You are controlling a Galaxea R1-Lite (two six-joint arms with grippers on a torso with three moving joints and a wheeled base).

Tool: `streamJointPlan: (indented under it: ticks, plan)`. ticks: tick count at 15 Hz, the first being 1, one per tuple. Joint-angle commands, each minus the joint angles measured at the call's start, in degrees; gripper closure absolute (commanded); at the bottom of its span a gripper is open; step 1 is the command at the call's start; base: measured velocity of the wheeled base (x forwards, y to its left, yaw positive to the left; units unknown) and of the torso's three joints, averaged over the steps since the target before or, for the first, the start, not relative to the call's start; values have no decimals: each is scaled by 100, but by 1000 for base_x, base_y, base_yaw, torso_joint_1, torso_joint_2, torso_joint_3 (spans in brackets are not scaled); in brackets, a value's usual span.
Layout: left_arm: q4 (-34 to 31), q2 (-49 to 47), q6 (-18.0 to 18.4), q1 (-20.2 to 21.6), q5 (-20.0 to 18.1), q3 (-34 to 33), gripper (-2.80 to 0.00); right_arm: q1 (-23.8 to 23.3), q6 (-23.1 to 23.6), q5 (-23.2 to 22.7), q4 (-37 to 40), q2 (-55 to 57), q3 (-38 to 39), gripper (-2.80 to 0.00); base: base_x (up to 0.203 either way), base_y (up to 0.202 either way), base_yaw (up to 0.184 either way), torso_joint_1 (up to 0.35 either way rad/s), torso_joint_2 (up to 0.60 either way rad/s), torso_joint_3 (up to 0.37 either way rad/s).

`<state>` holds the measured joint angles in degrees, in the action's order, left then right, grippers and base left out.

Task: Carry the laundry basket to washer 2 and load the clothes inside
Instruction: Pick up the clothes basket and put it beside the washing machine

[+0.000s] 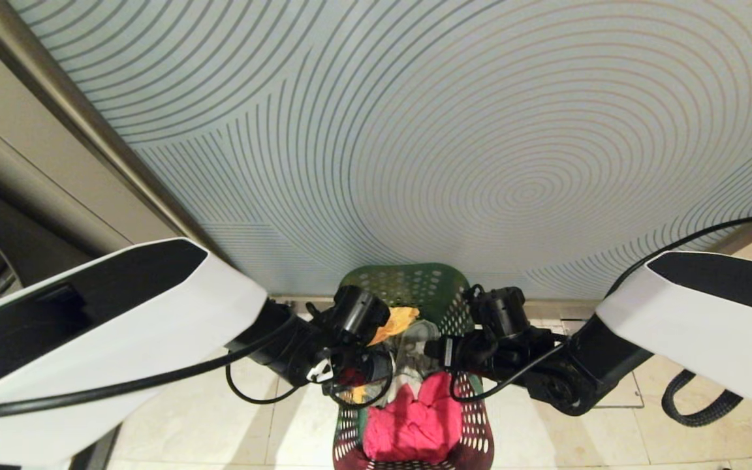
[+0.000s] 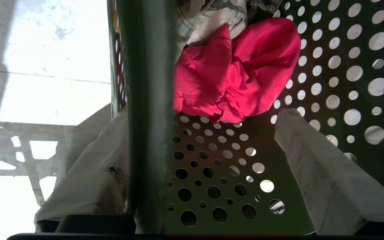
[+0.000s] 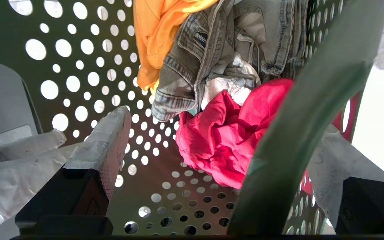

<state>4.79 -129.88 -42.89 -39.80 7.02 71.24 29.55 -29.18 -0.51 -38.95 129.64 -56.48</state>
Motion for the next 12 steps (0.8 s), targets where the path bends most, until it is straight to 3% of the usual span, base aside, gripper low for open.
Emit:
streamJointPlan:
  ticks: [1,12]
  plan:
    - [13,-73,-27,-10,10,4,0,-7,-18,-2,-16,62,-1,-280,0,0,0,0,0,0]
    - [-48,112,-9,-67,1,30,0,-72,-9,27,-246,-68,148,-280,0,0,0,0,0,0]
